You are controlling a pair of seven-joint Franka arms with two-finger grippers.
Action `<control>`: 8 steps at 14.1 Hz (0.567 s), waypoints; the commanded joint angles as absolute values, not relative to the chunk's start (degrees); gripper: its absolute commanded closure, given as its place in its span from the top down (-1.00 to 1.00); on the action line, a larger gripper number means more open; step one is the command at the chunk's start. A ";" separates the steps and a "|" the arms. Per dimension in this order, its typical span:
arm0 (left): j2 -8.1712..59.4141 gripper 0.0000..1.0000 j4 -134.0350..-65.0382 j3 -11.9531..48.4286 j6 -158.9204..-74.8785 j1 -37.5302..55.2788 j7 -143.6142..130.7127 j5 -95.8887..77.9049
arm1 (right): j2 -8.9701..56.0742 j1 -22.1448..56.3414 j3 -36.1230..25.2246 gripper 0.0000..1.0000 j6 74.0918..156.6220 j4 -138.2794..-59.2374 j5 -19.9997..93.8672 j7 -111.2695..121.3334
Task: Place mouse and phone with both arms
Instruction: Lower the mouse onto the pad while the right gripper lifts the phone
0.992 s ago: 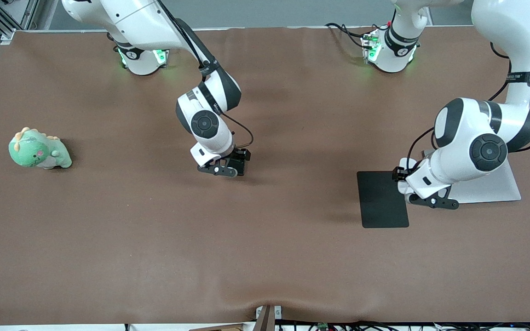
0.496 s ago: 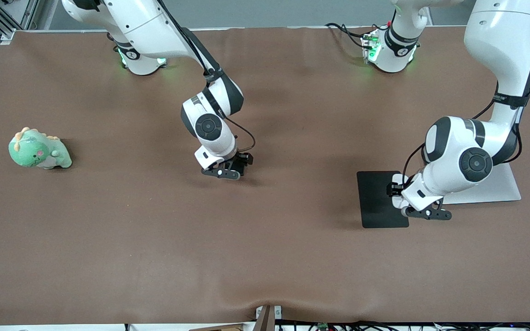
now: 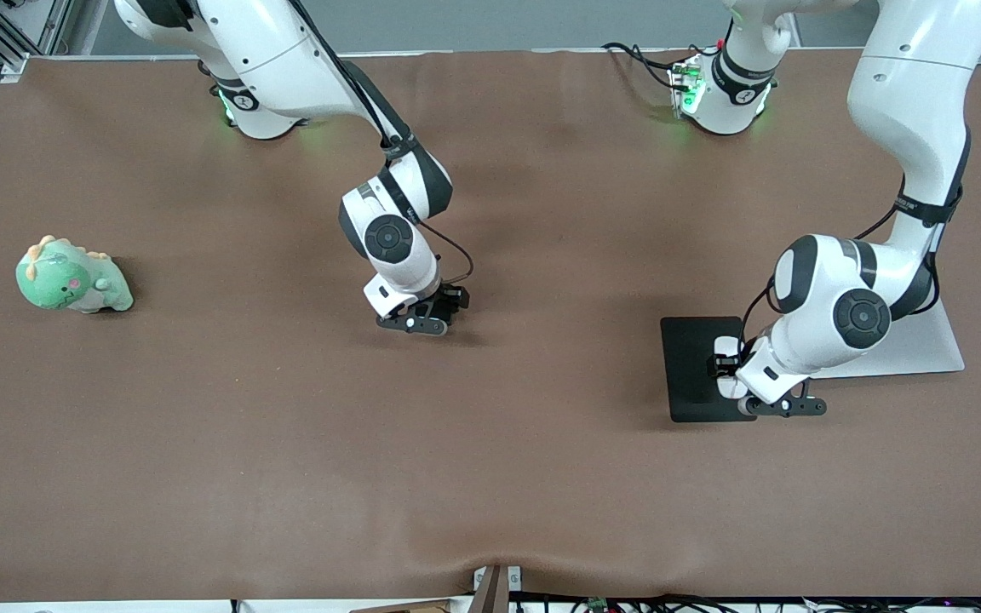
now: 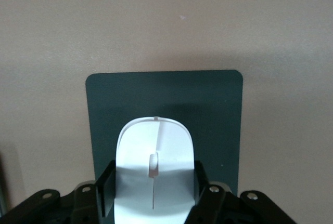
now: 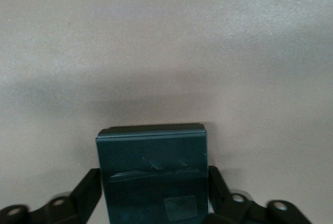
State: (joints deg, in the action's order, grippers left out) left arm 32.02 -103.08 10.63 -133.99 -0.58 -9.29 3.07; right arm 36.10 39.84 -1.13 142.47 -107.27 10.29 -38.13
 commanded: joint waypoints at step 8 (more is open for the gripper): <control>39.80 -0.40 -95.20 10.81 -135.09 0.70 -15.20 11.16 | 29.02 36.49 -1.93 -1.00 129.50 -107.14 11.16 -35.51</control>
